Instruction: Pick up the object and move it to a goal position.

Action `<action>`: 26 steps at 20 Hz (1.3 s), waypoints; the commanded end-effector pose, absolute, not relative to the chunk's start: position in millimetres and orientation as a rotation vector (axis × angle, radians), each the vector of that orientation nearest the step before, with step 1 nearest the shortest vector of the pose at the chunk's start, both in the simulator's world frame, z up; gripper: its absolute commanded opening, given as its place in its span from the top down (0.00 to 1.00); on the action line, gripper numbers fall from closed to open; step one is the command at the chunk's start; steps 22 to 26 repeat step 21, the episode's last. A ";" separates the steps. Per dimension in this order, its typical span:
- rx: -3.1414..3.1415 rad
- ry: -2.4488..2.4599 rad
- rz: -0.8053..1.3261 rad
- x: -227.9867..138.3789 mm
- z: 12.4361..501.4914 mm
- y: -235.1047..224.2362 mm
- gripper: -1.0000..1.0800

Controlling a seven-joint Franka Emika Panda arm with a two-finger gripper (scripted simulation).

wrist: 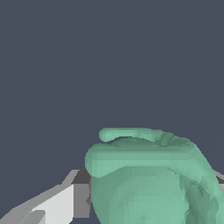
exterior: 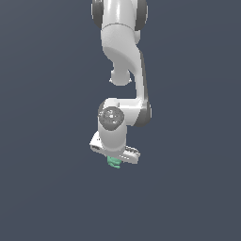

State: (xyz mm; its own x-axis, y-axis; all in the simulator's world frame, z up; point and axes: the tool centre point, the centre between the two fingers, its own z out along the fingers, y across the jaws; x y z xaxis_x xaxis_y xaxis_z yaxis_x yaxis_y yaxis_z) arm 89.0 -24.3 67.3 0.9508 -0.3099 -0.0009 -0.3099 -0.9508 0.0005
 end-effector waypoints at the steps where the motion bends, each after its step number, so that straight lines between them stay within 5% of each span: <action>1: 3.102 -0.493 0.000 96.8 80.9 -18.1 1.00; 12: 3.102 -0.493 0.000 130.1 134.4 6.8 1.00; 26: 3.102 -0.493 0.000 137.7 145.3 11.8 1.00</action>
